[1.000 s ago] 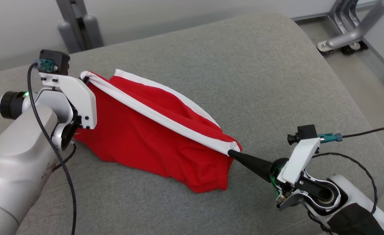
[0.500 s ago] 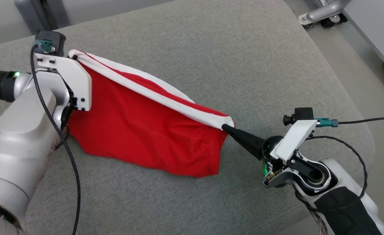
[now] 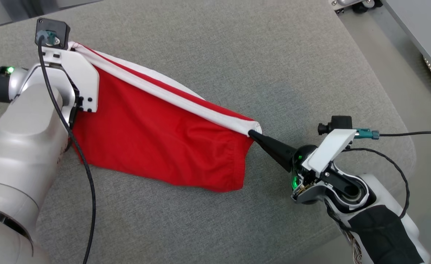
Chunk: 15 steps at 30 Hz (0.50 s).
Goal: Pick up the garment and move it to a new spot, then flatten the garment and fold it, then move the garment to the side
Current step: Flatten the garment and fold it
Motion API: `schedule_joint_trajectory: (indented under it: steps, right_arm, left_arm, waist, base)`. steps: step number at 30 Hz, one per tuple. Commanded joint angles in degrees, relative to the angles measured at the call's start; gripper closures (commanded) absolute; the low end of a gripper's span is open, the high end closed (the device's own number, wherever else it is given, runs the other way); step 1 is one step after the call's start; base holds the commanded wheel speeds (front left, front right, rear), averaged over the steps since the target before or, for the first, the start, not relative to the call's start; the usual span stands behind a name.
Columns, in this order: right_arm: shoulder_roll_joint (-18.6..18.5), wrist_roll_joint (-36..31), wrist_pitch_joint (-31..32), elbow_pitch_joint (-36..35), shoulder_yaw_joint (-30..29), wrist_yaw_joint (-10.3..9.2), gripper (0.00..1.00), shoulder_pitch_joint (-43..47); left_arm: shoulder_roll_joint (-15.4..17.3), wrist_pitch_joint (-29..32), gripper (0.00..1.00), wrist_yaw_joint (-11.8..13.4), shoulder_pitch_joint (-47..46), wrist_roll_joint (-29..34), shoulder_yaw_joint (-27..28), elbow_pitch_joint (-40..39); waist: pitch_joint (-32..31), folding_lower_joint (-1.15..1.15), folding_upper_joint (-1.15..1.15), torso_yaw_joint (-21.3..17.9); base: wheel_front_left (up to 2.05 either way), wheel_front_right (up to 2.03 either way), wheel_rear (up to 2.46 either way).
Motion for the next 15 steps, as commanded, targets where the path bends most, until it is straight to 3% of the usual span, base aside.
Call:
schedule_joint_trajectory:
  steps: [1, 11, 12, 13, 14, 15]
  right_arm:
    - [-0.2, -0.3, 0.0, -0.1, -0.6, 0.05, 1.00, -0.7]
    - [0.6, -1.2, -0.1, -0.5, -0.9, 0.04, 1.00, -1.4]
    - [0.6, -1.5, 0.0, -0.4, -0.7, 0.04, 1.00, -1.4]
    - [0.7, -1.6, 0.1, -0.3, -0.6, 0.04, 1.00, -1.4]
    - [0.7, -1.6, -0.1, -0.3, -0.6, 0.04, 0.75, -1.3]
    - [0.7, -1.1, 0.1, 0.4, -0.7, 0.04, 0.00, -1.1]
  left_arm:
    - [0.3, -0.3, 1.00, 0.7, -1.5, 0.4, -0.1, 0.5]
    - [-0.6, 0.1, 1.00, 1.6, -3.1, 1.4, -1.4, 1.8]
    - [-0.7, 0.1, 0.84, 1.7, -3.1, 1.4, -1.5, 1.9]
    - [-0.8, 0.0, 0.56, 1.9, -3.0, 1.4, -1.6, 1.9]
    - [-0.9, 0.2, 0.08, 2.1, -2.9, 1.4, -1.6, 2.0]
    - [-1.1, 0.8, 0.00, 2.1, -2.5, 1.2, -1.6, 2.1]
  waist:
    - [0.6, 0.00, 0.00, -0.1]
    - [2.6, 0.00, 0.00, -0.8]
    - [2.7, 0.00, 0.00, -0.8]
    - [2.7, 0.00, 0.00, -0.8]
    - [2.7, 0.00, 0.00, -0.7]
    - [2.7, 0.00, 0.00, -0.7]
  base:
    - [0.00, 0.00, 0.00]
    - [0.00, 0.00, 0.00]
    - [0.00, 0.00, 0.00]
    - [0.00, 0.00, 0.00]
    - [0.00, 0.00, 0.00]
    - [0.00, 0.00, 0.00]
